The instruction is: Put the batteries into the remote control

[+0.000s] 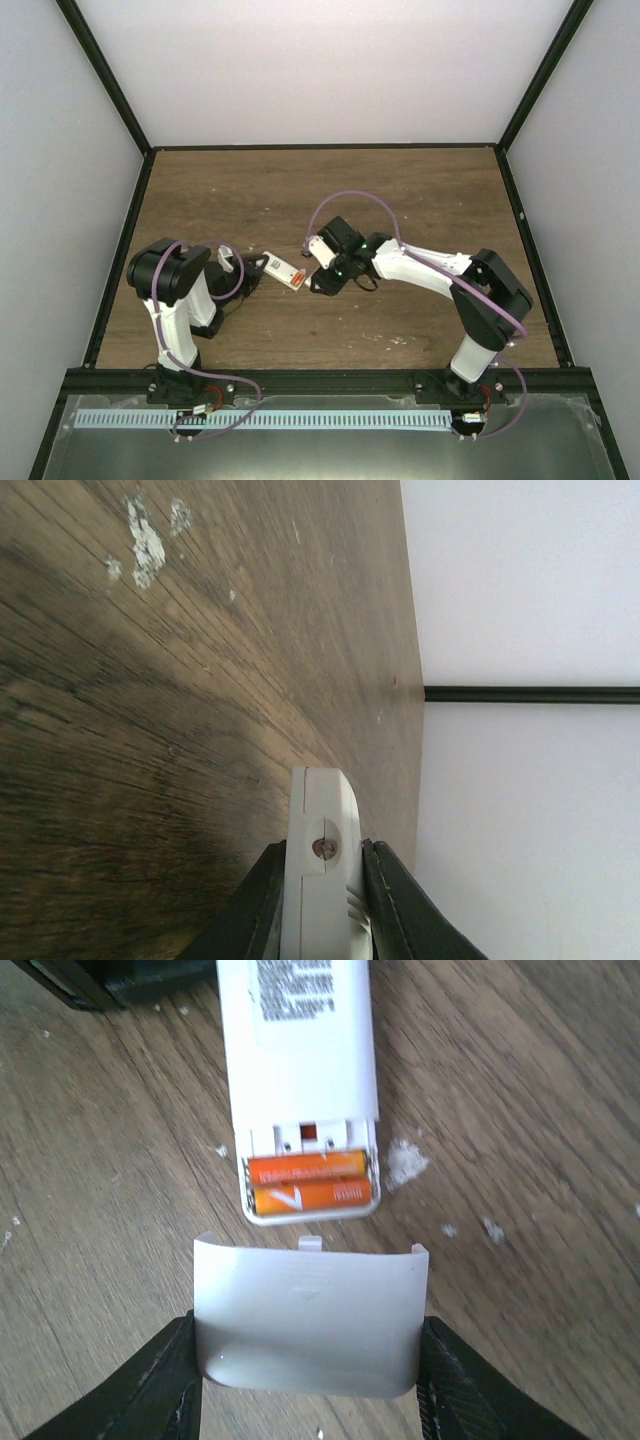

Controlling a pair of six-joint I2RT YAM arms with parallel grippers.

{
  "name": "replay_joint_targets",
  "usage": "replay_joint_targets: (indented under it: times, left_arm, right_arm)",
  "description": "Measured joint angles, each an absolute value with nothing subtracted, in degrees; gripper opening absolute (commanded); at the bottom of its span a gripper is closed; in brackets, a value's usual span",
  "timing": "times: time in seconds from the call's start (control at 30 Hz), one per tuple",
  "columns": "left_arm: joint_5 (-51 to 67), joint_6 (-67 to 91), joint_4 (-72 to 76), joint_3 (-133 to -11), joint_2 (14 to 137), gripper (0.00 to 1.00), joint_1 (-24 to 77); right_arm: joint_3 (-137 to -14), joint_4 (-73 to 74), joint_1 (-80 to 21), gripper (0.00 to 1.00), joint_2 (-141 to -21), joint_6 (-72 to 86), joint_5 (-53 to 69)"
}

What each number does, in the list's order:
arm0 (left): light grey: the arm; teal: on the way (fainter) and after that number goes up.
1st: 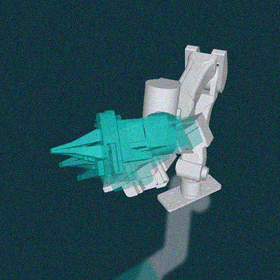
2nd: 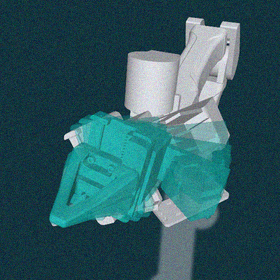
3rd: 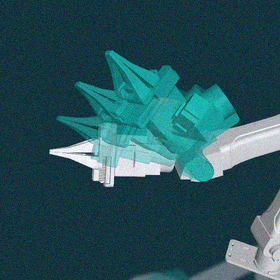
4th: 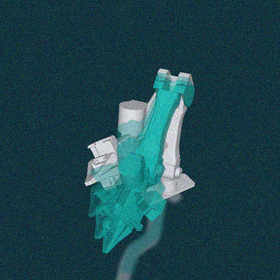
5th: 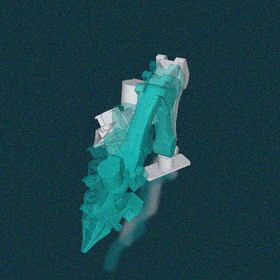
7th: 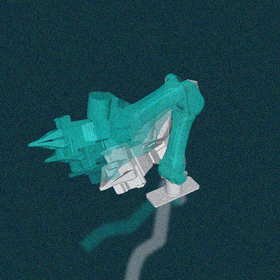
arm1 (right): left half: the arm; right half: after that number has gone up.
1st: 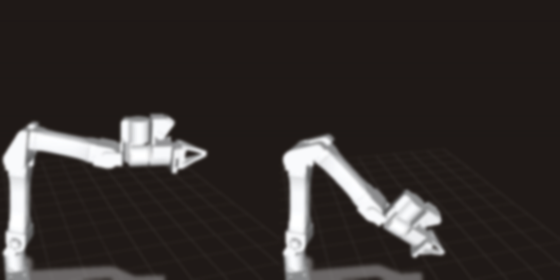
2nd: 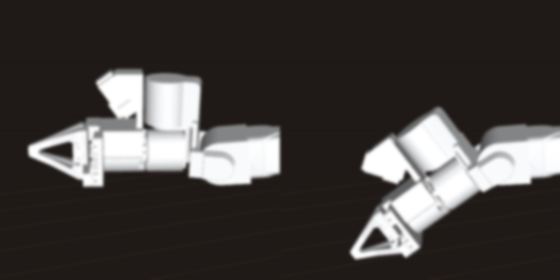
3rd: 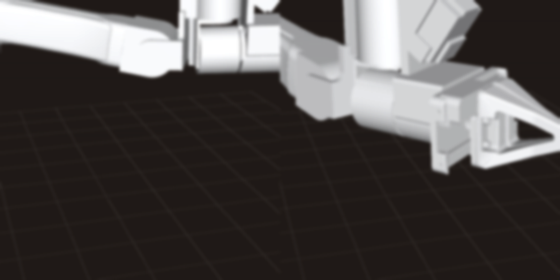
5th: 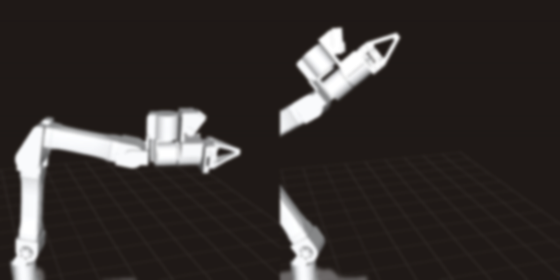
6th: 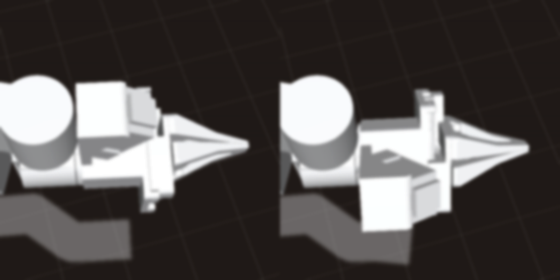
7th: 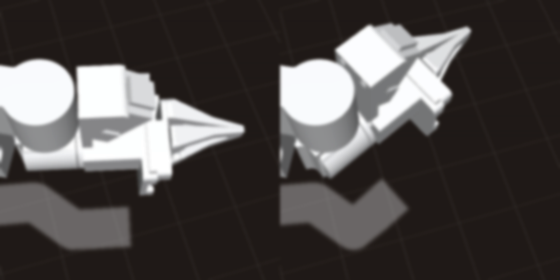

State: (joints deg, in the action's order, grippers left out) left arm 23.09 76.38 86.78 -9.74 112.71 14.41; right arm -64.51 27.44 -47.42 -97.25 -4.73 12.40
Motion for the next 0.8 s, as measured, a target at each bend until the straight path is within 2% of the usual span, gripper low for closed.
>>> replay_joint_targets:
  times: [0.8]
  left_arm:
    - [25.6, 75.2, 87.3, -8.8, 112.8, 0.0, 14.4]
  right_arm:
    - [-70.7, 26.6, -47.3, 0.39, -107.2, -9.5, 19.6]
